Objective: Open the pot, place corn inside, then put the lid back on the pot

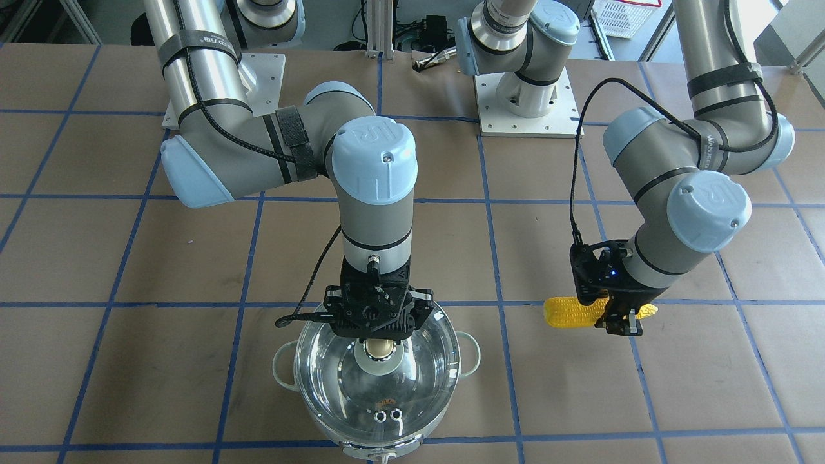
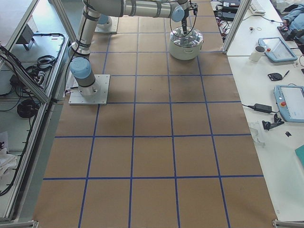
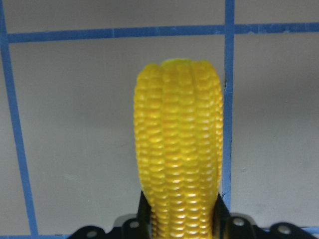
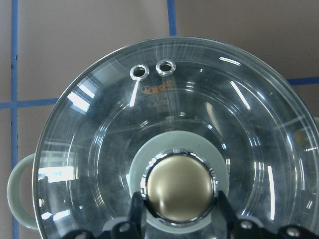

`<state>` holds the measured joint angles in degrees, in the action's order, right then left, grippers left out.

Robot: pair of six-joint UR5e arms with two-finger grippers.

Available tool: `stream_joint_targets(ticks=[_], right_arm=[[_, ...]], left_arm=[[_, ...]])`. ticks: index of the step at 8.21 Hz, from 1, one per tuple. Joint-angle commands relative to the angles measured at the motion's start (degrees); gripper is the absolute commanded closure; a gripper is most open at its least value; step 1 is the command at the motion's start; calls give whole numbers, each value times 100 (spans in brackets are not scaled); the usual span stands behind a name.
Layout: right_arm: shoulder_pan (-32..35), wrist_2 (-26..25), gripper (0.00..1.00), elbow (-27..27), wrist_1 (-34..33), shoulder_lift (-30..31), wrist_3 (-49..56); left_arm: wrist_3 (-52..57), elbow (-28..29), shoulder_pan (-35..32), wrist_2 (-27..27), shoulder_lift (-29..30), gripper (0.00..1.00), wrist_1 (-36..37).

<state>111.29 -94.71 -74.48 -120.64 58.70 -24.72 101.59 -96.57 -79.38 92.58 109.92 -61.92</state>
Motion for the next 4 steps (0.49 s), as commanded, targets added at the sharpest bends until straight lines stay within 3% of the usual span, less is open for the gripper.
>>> stream_joint_targets(ticks=[1,4], right_arm=[[-2,5,13,4,-3,1,2],[7,-4,19,4,-187,-17,73]], left_arm=[[-25,6,-7,15,-173,100,13],[-52,6,-7,6,-182,100,48]])
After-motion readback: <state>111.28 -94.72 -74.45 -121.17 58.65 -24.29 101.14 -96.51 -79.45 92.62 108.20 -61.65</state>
